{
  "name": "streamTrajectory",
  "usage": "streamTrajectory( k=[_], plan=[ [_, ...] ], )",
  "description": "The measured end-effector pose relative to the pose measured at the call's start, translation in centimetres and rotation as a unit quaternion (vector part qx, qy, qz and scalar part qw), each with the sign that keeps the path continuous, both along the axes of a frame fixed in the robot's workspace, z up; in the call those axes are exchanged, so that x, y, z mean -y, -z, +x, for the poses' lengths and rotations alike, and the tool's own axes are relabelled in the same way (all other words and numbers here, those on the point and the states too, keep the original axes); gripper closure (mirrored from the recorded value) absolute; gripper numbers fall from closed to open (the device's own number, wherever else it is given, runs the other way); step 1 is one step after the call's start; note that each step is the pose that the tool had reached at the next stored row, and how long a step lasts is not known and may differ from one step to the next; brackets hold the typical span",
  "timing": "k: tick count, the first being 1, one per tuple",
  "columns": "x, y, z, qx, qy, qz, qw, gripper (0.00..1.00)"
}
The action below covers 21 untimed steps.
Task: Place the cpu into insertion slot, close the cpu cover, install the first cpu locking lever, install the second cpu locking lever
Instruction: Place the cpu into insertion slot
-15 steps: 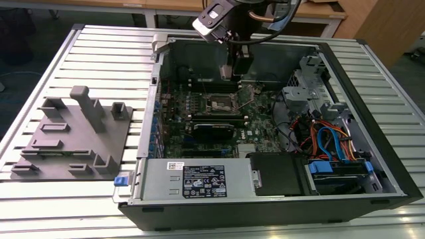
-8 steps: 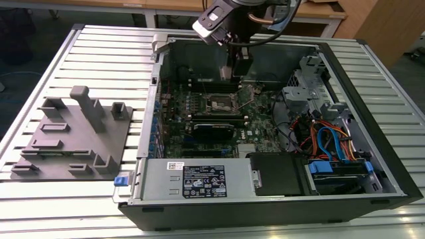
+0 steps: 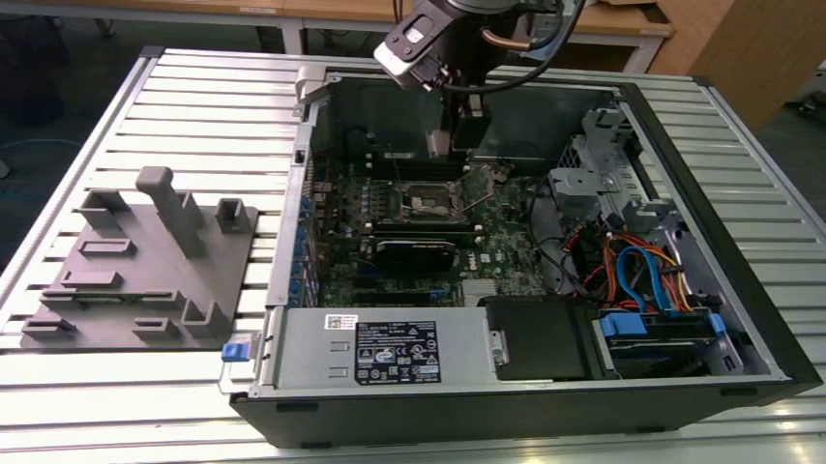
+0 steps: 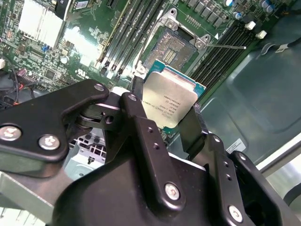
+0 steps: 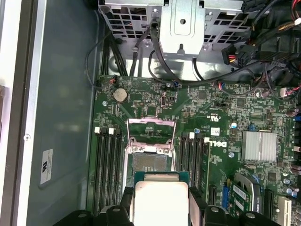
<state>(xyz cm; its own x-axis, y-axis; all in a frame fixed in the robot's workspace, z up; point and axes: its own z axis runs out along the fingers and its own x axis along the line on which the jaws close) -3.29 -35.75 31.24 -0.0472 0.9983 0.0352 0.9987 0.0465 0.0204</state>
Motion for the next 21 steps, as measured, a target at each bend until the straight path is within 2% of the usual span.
streamTrajectory(
  k=[21],
  plan=[
    [0.0,0.48,0.0,0.0,0.0,0.0,1.0,0.46]
  ],
)
